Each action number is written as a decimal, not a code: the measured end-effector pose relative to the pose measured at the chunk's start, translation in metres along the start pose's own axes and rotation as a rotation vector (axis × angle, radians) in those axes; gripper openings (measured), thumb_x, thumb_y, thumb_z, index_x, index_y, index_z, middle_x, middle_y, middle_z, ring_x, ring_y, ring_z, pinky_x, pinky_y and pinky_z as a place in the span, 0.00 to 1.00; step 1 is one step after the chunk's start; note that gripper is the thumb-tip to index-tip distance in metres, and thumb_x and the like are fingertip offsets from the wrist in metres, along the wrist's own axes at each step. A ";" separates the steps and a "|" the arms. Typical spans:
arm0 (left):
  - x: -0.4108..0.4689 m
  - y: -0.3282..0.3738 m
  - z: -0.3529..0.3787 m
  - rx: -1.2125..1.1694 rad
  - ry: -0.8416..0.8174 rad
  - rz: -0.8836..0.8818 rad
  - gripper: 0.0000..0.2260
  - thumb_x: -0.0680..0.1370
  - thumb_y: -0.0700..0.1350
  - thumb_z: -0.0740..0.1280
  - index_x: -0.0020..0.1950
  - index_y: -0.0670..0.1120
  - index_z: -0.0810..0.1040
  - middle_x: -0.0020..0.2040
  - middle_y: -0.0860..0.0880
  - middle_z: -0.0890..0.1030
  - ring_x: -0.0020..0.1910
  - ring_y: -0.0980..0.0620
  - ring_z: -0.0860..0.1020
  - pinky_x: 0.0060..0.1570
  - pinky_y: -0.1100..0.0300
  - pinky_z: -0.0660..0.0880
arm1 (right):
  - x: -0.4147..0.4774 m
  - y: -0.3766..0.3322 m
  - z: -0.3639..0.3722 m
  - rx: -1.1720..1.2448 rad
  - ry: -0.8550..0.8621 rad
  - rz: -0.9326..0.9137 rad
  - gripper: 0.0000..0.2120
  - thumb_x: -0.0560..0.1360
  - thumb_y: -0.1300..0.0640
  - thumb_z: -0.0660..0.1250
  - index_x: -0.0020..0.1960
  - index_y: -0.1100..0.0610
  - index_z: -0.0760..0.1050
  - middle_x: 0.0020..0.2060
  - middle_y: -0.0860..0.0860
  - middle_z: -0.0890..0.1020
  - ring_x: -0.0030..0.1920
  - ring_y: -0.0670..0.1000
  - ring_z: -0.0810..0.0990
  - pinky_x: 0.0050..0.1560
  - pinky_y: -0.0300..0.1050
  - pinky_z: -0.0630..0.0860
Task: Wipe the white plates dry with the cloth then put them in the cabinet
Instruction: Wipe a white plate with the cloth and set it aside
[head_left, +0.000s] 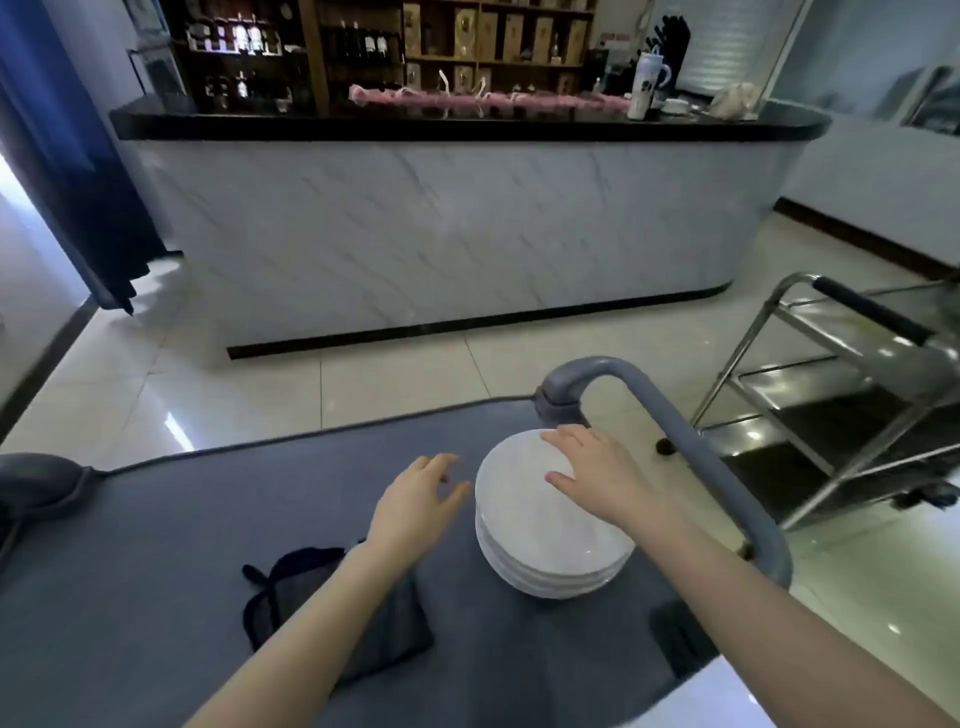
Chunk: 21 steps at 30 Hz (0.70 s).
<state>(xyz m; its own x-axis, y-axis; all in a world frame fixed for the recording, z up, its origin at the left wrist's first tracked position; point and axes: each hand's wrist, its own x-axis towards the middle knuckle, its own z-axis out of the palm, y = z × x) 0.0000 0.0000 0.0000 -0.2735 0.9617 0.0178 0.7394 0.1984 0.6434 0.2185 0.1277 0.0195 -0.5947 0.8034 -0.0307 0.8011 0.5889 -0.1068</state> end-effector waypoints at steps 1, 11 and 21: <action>0.000 0.005 0.008 -0.014 -0.005 -0.041 0.20 0.80 0.56 0.62 0.71 0.52 0.70 0.57 0.54 0.74 0.52 0.54 0.75 0.52 0.58 0.72 | -0.003 0.009 0.002 -0.009 -0.028 0.022 0.28 0.79 0.43 0.62 0.76 0.46 0.60 0.75 0.49 0.66 0.72 0.55 0.67 0.69 0.52 0.67; 0.000 0.025 0.057 -0.067 0.024 -0.242 0.16 0.79 0.50 0.65 0.66 0.49 0.72 0.43 0.54 0.77 0.49 0.50 0.75 0.48 0.54 0.71 | -0.013 0.049 0.022 -0.009 0.008 0.034 0.26 0.77 0.40 0.60 0.73 0.47 0.65 0.72 0.50 0.67 0.68 0.56 0.66 0.67 0.51 0.66; 0.000 0.035 0.052 -0.097 0.021 -0.332 0.13 0.79 0.45 0.65 0.64 0.48 0.72 0.42 0.49 0.79 0.44 0.45 0.79 0.47 0.47 0.80 | -0.009 0.054 0.024 0.310 0.025 0.069 0.27 0.74 0.45 0.70 0.70 0.49 0.71 0.65 0.51 0.71 0.67 0.54 0.63 0.68 0.46 0.62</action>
<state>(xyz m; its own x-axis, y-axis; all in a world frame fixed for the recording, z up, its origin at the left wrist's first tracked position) 0.0580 0.0166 -0.0178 -0.5028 0.8434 -0.1894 0.5464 0.4799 0.6864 0.2655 0.1495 -0.0095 -0.5348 0.8446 -0.0240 0.7781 0.4813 -0.4036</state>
